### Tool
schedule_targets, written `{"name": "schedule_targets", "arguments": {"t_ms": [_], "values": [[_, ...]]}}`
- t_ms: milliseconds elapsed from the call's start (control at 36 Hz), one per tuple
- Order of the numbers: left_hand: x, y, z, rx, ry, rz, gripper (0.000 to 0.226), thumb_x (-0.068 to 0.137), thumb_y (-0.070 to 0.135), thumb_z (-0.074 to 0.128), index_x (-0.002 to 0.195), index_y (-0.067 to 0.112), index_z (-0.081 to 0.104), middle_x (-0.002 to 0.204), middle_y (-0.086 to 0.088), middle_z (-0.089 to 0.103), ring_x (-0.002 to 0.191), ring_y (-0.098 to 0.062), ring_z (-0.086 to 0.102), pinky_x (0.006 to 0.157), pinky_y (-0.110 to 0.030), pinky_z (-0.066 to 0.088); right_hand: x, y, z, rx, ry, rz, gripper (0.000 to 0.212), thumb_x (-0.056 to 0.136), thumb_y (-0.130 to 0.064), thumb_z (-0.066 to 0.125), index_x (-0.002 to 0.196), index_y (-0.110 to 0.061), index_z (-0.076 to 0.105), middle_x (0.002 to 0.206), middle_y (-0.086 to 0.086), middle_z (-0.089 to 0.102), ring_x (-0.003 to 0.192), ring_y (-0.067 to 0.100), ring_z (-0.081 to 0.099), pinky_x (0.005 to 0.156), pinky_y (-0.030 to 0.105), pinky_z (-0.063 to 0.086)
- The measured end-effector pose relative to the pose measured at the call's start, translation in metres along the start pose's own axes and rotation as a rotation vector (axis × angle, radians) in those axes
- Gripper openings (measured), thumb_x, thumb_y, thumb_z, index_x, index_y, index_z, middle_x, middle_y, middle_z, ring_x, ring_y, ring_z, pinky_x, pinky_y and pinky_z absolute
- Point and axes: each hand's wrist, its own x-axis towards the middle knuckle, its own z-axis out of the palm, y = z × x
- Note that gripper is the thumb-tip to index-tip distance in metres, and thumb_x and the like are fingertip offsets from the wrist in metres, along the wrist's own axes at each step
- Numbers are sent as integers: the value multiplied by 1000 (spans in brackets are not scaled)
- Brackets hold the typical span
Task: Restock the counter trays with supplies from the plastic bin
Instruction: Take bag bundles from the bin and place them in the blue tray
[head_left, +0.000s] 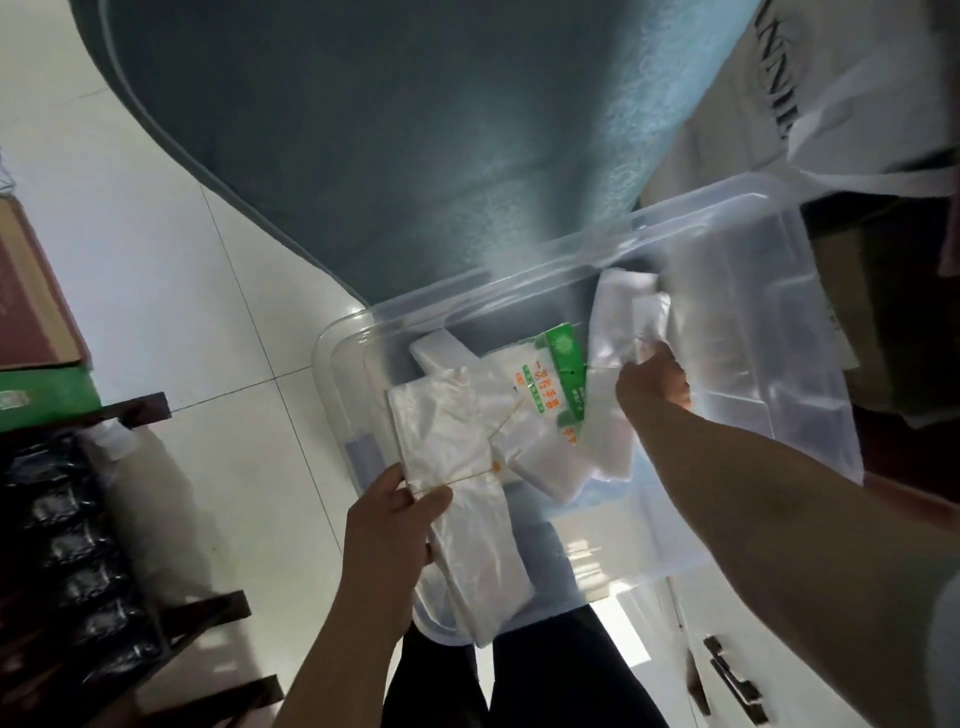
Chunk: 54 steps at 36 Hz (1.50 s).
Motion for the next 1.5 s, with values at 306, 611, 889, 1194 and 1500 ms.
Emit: {"name": "schedule_targets", "arguments": {"t_ms": [306, 611, 889, 1194, 1500], "values": [[-17, 5, 0, 18, -28, 26, 28, 85, -1, 71, 103, 20, 71, 91, -3, 78, 90, -29, 73, 80, -55, 58, -13, 9, -30, 121, 94, 3, 37, 92, -12, 47, 121, -26, 66, 121, 6, 66, 104, 33, 64, 90, 39, 47], [-64, 30, -26, 47, -158, 176, 42, 87, -3, 64, 113, 29, 66, 105, 2, 77, 94, -21, 75, 70, -38, 61, -96, 44, -97, 619, -91, -187, 19, 89, -23, 52, 93, -14, 68, 77, 4, 65, 76, 31, 60, 63, 30, 42], [-115, 50, -51, 74, -393, 277, 66, 69, -4, 70, 121, 36, 64, 114, -4, 74, 100, -24, 73, 72, -38, 59, -207, 83, -194, 1047, -548, -242, 22, 89, -8, 61, 95, -26, 72, 91, -3, 76, 80, 16, 71, 55, 26, 55], [-174, 59, -63, 313, -569, 466, 68, 83, -13, 62, 133, 33, 54, 115, -7, 71, 99, -26, 71, 66, -32, 59, -350, 167, -251, 1294, -314, -312, 25, 88, -2, 63, 107, -16, 72, 90, 4, 75, 76, 20, 71, 59, 30, 56], [-222, -4, -60, 580, -686, 681, 69, 80, 2, 64, 133, 43, 49, 96, 4, 73, 83, -13, 70, 70, -31, 56, -471, 208, -214, 875, 463, -194, 25, 88, -12, 57, 84, -36, 66, 72, -14, 64, 63, 9, 63, 51, 25, 50]]}}
